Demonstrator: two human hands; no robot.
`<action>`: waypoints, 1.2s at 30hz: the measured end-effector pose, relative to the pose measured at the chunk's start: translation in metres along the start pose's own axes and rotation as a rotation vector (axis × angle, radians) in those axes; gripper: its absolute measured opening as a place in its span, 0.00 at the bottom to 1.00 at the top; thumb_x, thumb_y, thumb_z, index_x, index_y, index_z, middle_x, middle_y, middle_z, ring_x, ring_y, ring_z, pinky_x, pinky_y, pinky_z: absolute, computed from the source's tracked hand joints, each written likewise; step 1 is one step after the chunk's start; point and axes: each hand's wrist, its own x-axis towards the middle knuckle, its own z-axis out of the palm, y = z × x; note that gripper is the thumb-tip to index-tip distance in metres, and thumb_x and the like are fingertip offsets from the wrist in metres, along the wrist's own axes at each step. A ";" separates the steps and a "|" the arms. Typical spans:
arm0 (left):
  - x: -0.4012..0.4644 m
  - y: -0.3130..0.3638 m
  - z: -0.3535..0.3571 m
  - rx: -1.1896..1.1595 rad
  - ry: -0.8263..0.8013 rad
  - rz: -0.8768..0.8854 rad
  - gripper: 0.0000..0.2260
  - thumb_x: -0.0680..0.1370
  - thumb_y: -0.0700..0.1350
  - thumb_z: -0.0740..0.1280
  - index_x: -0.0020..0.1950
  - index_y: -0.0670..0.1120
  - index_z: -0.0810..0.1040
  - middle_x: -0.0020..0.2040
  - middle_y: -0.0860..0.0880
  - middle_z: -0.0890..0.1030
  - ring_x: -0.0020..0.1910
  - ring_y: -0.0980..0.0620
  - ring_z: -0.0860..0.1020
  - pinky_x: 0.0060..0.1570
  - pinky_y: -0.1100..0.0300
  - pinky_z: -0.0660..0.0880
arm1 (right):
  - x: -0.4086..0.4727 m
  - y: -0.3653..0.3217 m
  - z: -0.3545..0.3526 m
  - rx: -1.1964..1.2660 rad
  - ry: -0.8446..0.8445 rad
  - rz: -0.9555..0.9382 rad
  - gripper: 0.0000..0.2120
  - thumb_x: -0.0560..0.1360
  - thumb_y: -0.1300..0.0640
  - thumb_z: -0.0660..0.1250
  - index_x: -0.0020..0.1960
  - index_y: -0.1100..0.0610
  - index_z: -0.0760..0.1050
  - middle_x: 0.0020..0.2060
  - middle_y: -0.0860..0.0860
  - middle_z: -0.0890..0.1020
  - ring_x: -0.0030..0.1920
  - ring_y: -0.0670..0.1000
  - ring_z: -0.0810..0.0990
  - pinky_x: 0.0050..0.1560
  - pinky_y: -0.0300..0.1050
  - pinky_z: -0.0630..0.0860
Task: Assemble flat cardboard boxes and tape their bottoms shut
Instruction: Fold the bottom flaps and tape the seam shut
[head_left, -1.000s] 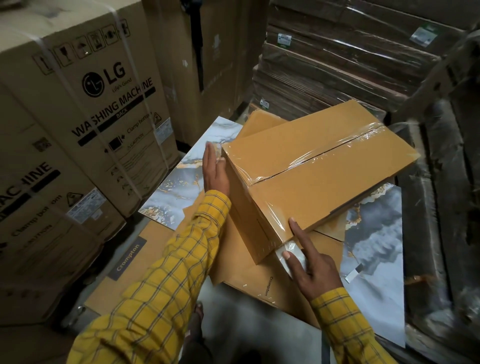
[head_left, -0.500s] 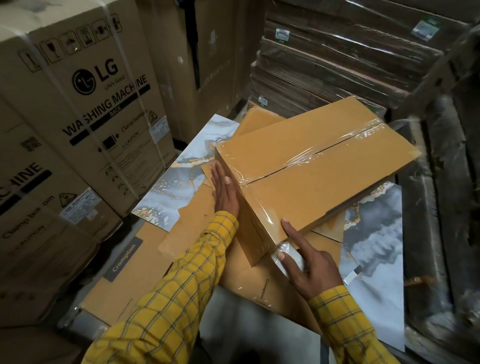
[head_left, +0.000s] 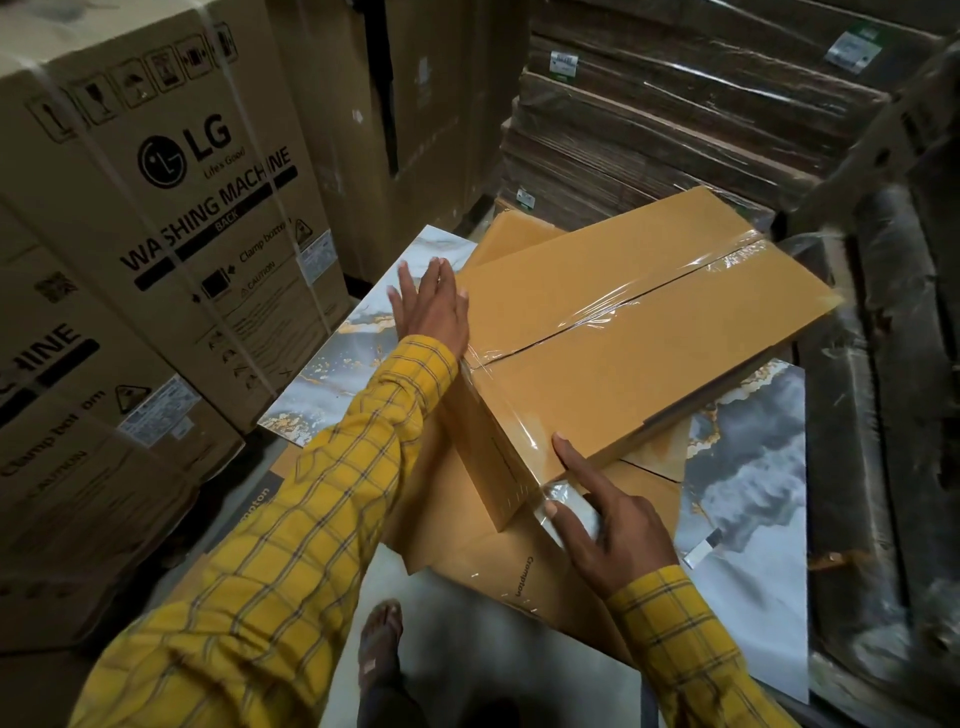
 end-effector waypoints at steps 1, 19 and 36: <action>-0.002 0.002 0.001 0.104 0.014 -0.002 0.25 0.85 0.53 0.49 0.81 0.45 0.54 0.82 0.48 0.52 0.79 0.36 0.39 0.75 0.37 0.36 | 0.000 0.000 0.001 0.014 0.007 0.001 0.33 0.77 0.39 0.64 0.76 0.27 0.51 0.51 0.46 0.86 0.46 0.52 0.83 0.50 0.50 0.81; -0.070 0.040 -0.006 0.455 -0.191 0.560 0.35 0.81 0.66 0.38 0.81 0.47 0.40 0.81 0.44 0.39 0.78 0.40 0.33 0.73 0.33 0.36 | -0.004 -0.001 0.003 0.033 0.054 0.010 0.35 0.76 0.44 0.70 0.75 0.26 0.55 0.54 0.47 0.86 0.52 0.54 0.84 0.51 0.50 0.81; -0.099 0.028 -0.003 0.279 -0.187 1.236 0.51 0.70 0.78 0.40 0.80 0.44 0.60 0.80 0.44 0.61 0.80 0.42 0.55 0.77 0.44 0.55 | -0.003 0.001 0.003 0.140 0.049 -0.018 0.33 0.75 0.46 0.73 0.76 0.33 0.63 0.57 0.42 0.83 0.55 0.46 0.82 0.55 0.36 0.76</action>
